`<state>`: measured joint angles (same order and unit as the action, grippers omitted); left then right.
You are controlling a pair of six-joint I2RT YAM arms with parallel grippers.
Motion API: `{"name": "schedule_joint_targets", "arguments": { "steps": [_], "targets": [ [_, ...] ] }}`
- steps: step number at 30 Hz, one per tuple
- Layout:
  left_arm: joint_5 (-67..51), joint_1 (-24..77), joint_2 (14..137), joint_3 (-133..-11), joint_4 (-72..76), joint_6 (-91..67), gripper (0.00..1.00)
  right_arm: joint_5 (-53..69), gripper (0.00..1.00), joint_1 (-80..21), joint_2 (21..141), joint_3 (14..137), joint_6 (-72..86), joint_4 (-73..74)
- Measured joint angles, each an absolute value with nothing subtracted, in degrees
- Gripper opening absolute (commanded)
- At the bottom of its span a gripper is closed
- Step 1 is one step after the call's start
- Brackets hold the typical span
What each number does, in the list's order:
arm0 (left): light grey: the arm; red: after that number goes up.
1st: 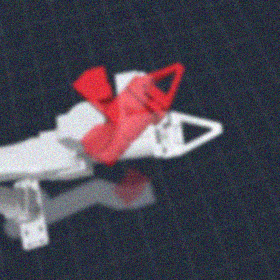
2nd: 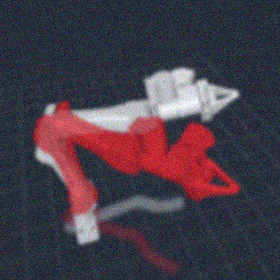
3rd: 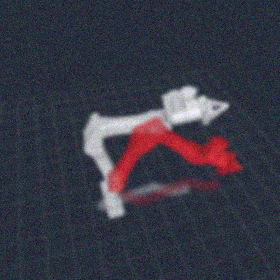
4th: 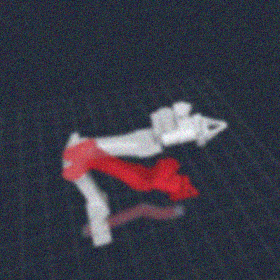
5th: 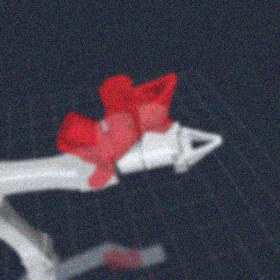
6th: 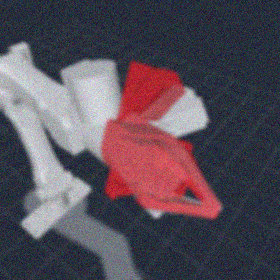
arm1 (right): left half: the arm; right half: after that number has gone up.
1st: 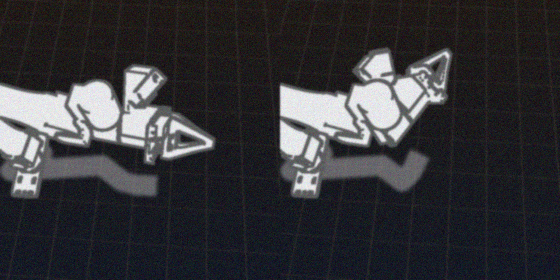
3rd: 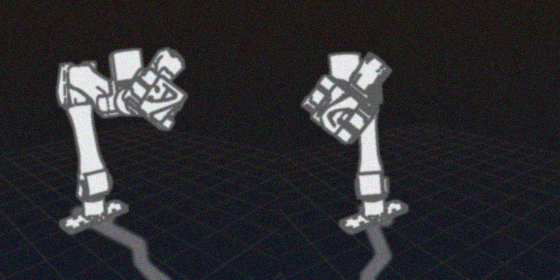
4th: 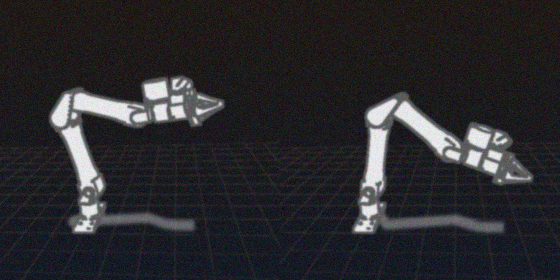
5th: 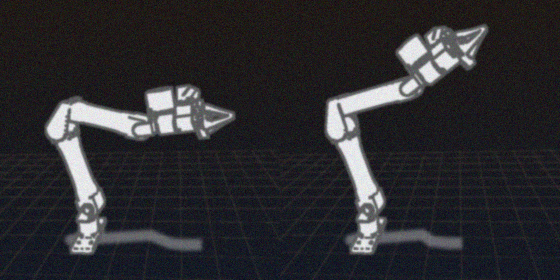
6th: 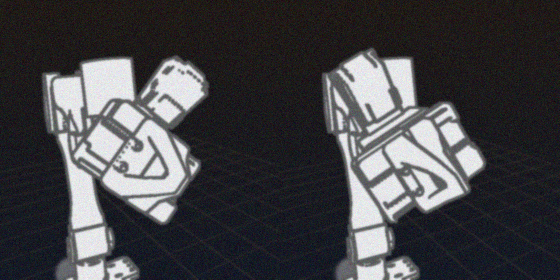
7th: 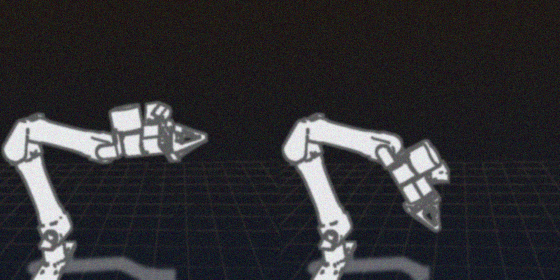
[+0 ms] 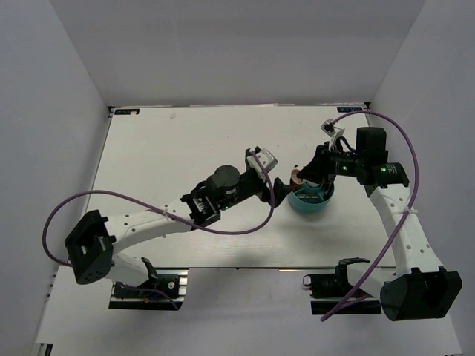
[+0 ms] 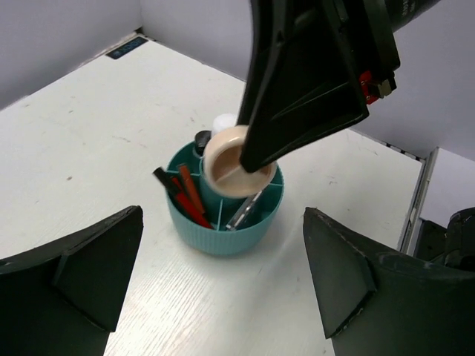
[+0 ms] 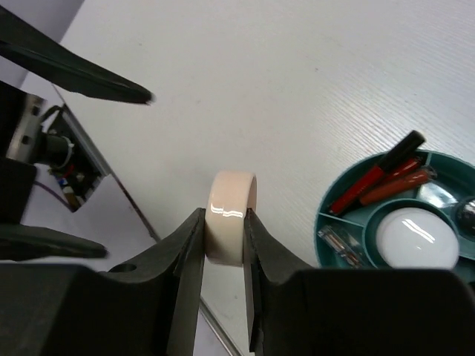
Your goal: Organize the makeup
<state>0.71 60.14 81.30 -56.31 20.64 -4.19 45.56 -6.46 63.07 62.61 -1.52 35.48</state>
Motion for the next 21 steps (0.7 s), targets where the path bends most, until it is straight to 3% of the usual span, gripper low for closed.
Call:
{"name": "schedule_joint_targets", "arguments": {
  "steps": [14,21],
  "targets": [
    [13.13,60.12,54.15,-44.10,10.79,-7.94,0.98,36.58,0.08,-6.50,65.10,66.70,-29.43,45.63],
    [17.06,60.14,48.73,-40.75,5.91,-11.16,0.98,35.42,0.08,-6.52,69.19,67.07,-41.25,49.32]
  ]
}}
